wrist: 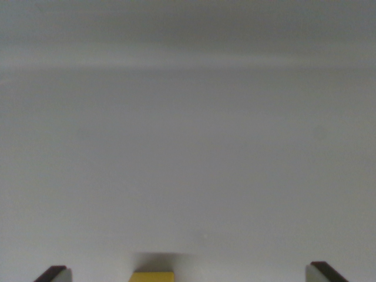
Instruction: Pick yellow cube
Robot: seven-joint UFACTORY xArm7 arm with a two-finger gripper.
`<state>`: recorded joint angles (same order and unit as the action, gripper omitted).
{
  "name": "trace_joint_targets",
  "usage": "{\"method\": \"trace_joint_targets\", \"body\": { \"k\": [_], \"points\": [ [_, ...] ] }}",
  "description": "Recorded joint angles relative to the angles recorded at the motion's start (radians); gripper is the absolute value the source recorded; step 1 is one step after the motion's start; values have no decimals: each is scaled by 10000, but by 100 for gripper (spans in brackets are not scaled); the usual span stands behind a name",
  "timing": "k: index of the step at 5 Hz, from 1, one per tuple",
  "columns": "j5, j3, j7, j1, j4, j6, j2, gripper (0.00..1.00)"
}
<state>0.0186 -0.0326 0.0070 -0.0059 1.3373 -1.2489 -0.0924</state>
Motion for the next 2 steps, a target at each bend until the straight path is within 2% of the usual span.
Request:
{"method": "trace_joint_targets", "body": {
  "k": [1, 2],
  "points": [
    [34, -46, -4, 39, -435, 457, -97, 0],
    [34, -46, -4, 39, -435, 457, -97, 0]
  ]
}}
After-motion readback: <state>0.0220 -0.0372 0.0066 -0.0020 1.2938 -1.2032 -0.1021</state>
